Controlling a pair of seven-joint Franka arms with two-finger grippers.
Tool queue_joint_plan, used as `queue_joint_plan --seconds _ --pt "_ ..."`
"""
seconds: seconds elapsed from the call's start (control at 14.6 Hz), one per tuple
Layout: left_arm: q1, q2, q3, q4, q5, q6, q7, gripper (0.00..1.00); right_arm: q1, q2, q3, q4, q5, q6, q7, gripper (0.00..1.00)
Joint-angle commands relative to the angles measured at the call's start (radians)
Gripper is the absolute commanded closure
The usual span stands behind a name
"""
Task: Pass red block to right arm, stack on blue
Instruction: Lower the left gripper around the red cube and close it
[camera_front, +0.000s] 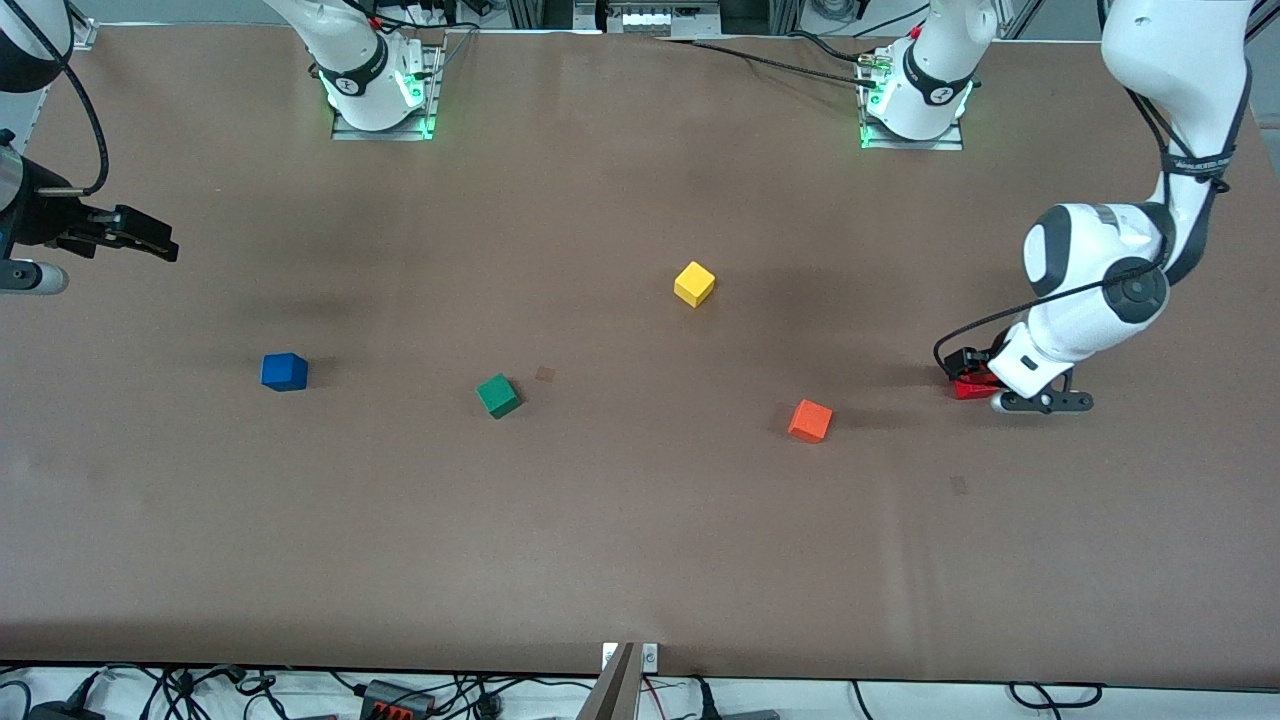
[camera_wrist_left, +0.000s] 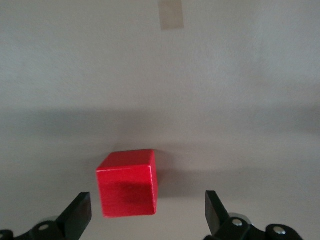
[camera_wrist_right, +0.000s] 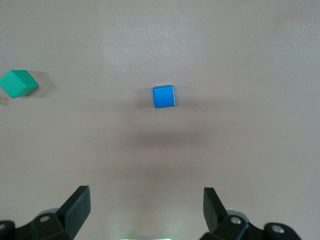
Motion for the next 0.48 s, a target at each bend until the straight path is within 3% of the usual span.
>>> queue_joint_plan --seconds 0.0,0.41 --pt "0.005 0.011 0.0 -0.038 0.016 0.082 0.037 0.0 0.004 -0.017 0.007 -0.008 -0.008 -0.008 -0.012 0.0" --pt "0.045 0.048 0.006 -0.027 0.016 0.111 0.067 0.0 0.01 -0.022 0.01 -0.011 -0.02 -0.008 -0.012 0.0"
